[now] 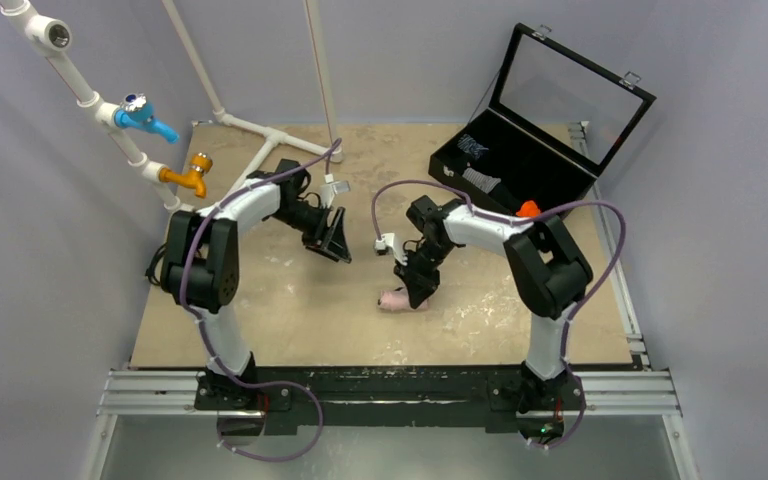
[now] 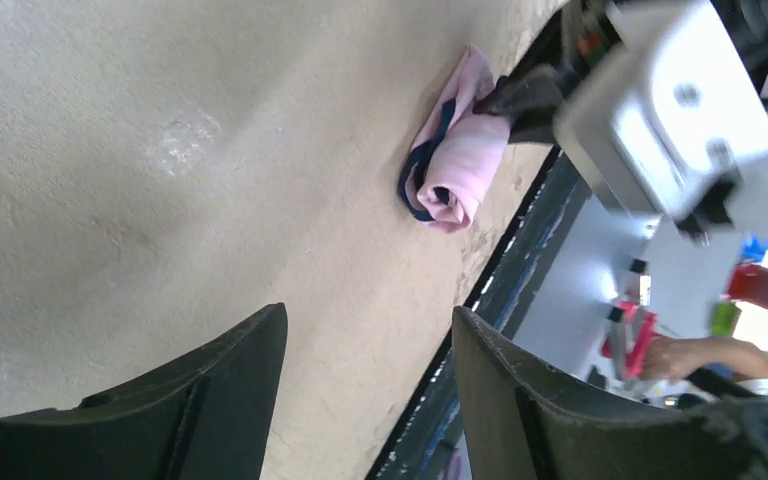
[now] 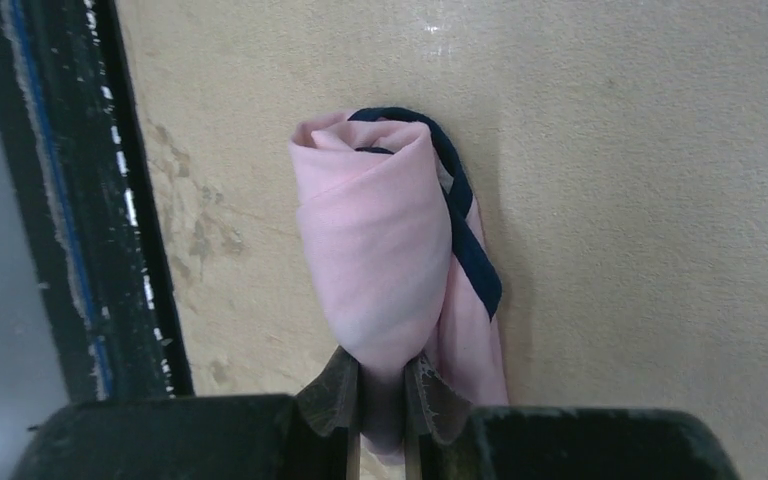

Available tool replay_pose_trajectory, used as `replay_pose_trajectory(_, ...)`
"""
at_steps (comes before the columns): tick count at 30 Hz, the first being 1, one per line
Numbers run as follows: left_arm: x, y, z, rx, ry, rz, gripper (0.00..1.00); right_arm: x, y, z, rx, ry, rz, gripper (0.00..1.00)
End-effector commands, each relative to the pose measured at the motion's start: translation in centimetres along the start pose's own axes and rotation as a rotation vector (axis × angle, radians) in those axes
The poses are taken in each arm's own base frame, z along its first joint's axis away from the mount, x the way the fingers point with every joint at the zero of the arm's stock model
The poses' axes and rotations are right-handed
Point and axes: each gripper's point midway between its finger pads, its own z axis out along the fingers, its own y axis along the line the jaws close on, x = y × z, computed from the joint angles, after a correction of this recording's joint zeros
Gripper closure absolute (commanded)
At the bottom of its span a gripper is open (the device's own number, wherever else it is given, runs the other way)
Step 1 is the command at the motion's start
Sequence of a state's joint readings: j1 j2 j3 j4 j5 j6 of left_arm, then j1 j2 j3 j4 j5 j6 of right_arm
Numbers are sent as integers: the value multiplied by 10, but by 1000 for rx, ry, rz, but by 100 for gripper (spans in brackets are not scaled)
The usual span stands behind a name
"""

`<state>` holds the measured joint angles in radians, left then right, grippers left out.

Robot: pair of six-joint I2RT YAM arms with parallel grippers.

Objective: Roll the underwear
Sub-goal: Roll the underwear to the center of the board.

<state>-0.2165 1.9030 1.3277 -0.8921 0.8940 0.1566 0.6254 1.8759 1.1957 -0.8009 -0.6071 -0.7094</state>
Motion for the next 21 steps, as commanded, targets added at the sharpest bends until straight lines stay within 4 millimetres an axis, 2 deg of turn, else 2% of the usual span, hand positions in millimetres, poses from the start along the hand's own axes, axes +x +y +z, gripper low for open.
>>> replay_pose_trajectory(1,-7,-15,-8,-52,-95,256,40,20,-9,6,-154,64,83,100)
replay_pose_trajectory(7,10,-28,12,-226,-68,562,40,19,-21,11,-284,77,142,100)
replay_pose_trajectory(10,7,-35,25,-309,-62,684,38,20,-29,15,-297,81,150,100)
replay_pose_trajectory(15,-2,-57,50,-342,-31,814,34,24,-35,22,-307,87,163,100)
replay_pose_trajectory(21,12,-65,88,-377,69,948,31,27,-38,22,-305,93,159,100)
